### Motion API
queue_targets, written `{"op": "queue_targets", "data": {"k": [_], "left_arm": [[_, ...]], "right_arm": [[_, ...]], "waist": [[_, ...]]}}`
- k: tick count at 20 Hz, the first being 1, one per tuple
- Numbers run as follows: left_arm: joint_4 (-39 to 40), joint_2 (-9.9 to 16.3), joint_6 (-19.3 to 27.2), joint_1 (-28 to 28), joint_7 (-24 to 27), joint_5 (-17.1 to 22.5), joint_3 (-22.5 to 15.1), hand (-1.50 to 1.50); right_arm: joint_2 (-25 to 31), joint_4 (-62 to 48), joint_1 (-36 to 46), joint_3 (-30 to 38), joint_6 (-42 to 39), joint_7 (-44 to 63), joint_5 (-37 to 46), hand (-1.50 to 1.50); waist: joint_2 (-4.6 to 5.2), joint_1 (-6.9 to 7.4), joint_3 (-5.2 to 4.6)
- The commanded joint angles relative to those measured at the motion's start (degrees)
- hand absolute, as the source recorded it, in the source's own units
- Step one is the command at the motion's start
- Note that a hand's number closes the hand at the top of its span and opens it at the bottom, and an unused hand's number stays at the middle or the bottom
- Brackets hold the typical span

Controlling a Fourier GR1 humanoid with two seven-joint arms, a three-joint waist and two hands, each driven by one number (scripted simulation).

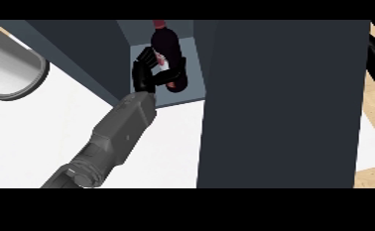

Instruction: Pick up the wine, place it into the cabinet and close the cabinet

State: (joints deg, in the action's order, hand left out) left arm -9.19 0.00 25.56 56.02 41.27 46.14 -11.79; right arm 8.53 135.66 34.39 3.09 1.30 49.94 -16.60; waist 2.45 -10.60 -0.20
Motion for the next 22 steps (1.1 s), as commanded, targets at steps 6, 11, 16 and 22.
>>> {"op": "queue_targets", "data": {"k": [6,11,16,22], "left_arm": [[1.50,0.00,3.73,6.72,-3.93,0.97,-0.57,1.50],[3.55,0.00,3.18,8.67,-6.52,1.80,0.70,1.50],[4.64,0.79,2.45,9.22,-6.84,2.07,1.28,1.50],[8.03,1.45,7.47,10.71,-5.56,-1.46,-1.69,1.50]], "right_arm": [[0.73,1.73,-2.47,1.41,-0.99,-0.11,-1.35,-1.50],[0.92,0.89,-2.34,1.69,-1.30,-1.22,-0.39,-1.50],[0.74,1.65,-3.42,1.63,-1.71,-1.69,-1.03,-1.50],[0.77,0.78,-3.21,2.07,-1.56,-1.57,-1.05,-1.50]], "waist": [[-0.17,1.08,0.09],[0.49,1.63,0.07],[0.73,1.69,0.09],[0.71,2.10,0.14]]}}
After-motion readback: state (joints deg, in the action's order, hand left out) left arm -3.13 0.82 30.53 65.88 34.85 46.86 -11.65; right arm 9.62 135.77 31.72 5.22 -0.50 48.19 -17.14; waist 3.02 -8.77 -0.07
